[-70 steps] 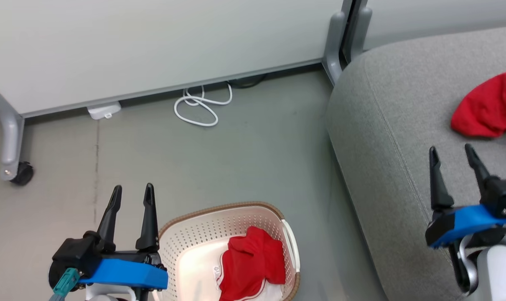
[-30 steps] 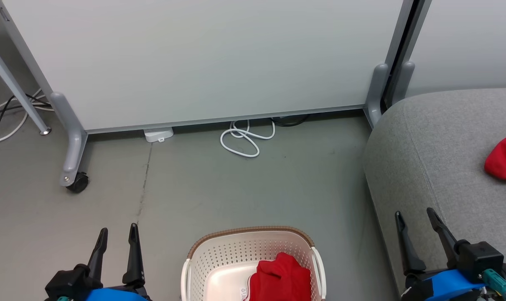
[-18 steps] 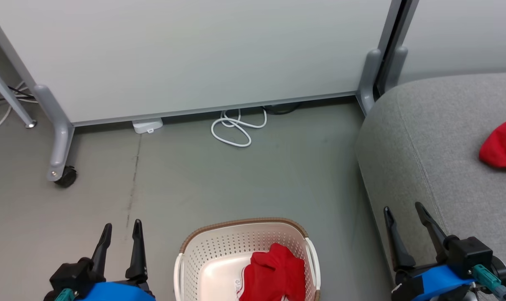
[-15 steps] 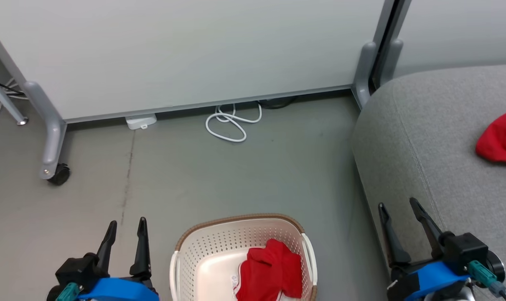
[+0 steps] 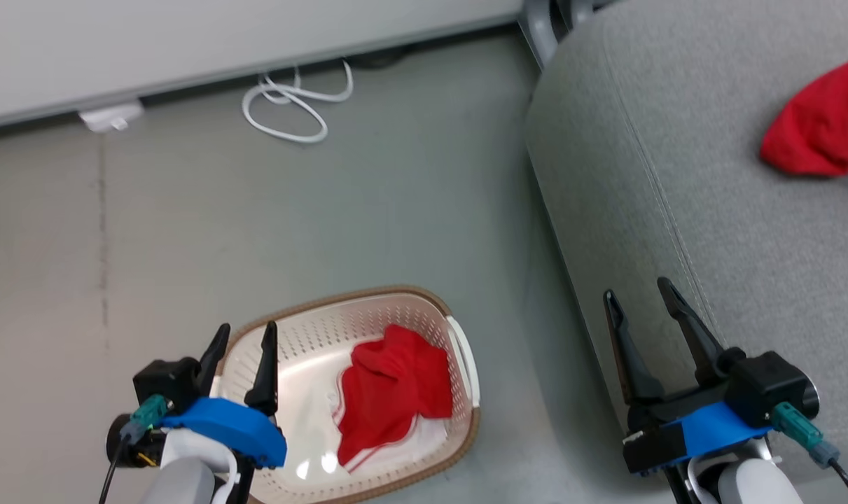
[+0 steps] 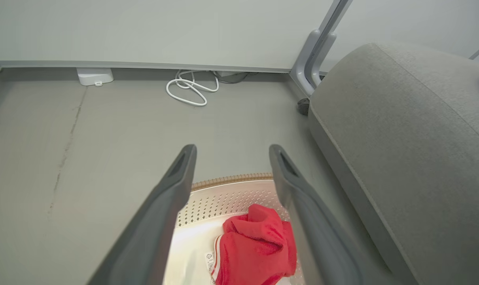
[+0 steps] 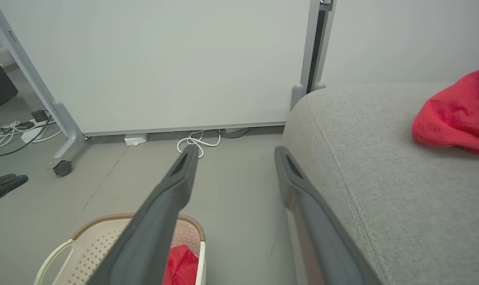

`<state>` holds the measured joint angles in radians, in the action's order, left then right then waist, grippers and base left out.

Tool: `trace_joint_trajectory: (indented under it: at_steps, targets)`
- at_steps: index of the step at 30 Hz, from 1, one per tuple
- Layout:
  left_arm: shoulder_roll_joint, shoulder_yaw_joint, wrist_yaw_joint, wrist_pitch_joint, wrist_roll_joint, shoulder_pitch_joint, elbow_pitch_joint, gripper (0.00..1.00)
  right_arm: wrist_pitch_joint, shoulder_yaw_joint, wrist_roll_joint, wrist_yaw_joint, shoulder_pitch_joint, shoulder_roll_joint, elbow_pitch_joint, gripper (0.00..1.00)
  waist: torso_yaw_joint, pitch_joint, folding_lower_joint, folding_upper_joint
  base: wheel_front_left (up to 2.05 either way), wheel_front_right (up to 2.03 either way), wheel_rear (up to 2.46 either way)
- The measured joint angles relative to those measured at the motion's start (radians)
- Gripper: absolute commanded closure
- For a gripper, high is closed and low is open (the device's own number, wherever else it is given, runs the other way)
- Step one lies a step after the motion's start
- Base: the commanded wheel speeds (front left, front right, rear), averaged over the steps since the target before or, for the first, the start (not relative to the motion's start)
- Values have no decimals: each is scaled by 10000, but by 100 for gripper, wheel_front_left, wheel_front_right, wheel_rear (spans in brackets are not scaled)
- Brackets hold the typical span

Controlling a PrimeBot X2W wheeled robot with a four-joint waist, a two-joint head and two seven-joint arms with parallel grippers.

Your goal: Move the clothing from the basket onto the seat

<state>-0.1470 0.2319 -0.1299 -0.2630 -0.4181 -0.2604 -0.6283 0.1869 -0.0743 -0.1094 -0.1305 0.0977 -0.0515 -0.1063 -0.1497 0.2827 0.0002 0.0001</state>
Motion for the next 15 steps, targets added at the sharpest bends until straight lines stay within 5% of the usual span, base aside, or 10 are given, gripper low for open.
trace_joint_trajectory:
  at_steps: [15]
  targets:
    - [-468,1538,0,802,-989,-3213,-2872,0,619,-970,-769,0,1276,2,52,0,-1501,3568,1,-1,0,0,0]
